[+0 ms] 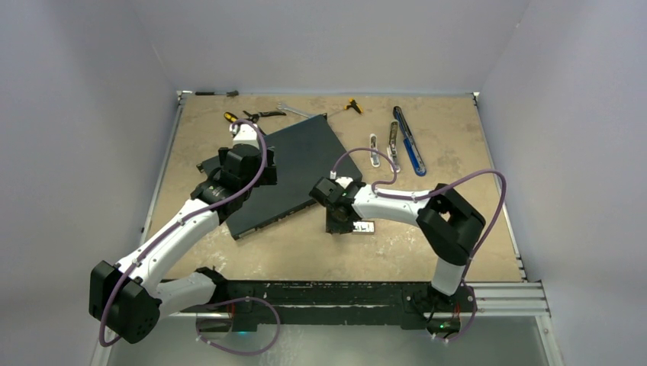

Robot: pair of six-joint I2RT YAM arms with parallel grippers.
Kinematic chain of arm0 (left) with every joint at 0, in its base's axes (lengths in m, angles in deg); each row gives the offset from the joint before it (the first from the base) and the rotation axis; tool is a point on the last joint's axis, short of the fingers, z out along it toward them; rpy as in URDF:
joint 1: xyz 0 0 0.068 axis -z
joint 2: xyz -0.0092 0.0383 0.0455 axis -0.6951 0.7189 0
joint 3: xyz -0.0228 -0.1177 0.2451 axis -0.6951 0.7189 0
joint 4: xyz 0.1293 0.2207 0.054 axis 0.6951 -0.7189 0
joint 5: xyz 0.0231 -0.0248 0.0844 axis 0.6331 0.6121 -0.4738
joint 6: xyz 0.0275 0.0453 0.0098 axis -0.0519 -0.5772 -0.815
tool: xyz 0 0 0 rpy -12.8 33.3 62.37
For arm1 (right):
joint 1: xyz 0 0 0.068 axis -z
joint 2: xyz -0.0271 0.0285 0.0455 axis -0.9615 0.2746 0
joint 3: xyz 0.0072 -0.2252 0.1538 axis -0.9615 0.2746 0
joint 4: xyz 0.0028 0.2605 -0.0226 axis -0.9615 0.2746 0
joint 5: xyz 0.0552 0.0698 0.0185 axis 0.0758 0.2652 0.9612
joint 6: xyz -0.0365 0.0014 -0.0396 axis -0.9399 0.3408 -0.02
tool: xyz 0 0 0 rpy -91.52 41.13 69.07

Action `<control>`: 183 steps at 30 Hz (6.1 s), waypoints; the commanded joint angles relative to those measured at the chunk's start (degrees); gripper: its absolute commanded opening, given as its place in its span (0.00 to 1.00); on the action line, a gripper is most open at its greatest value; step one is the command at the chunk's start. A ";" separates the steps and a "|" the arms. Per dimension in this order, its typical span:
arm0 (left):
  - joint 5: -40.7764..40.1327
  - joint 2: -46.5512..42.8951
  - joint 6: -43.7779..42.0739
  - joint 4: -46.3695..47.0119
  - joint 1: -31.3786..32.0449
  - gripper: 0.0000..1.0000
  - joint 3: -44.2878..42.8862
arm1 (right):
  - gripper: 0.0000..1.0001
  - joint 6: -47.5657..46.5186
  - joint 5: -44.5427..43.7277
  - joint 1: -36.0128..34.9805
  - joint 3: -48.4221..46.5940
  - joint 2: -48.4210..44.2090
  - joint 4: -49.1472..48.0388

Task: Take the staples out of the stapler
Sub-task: Pick up the staple from the center of the board, then place the staple in the staple box, then pick up the staple box from the center of the board.

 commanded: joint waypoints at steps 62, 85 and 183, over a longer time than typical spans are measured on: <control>1.35 0.30 -0.23 1.61 -1.18 0.89 -0.59 | 0.18 -6.95 -6.41 11.90 8.67 -12.88 7.86; 1.53 0.25 -0.19 1.66 -1.36 0.89 -0.57 | 0.19 -8.56 -4.03 11.94 8.94 -10.84 5.32; 3.72 -1.34 0.38 2.59 -1.96 0.87 -0.02 | 0.48 -15.46 -4.70 23.47 0.42 -4.71 -6.33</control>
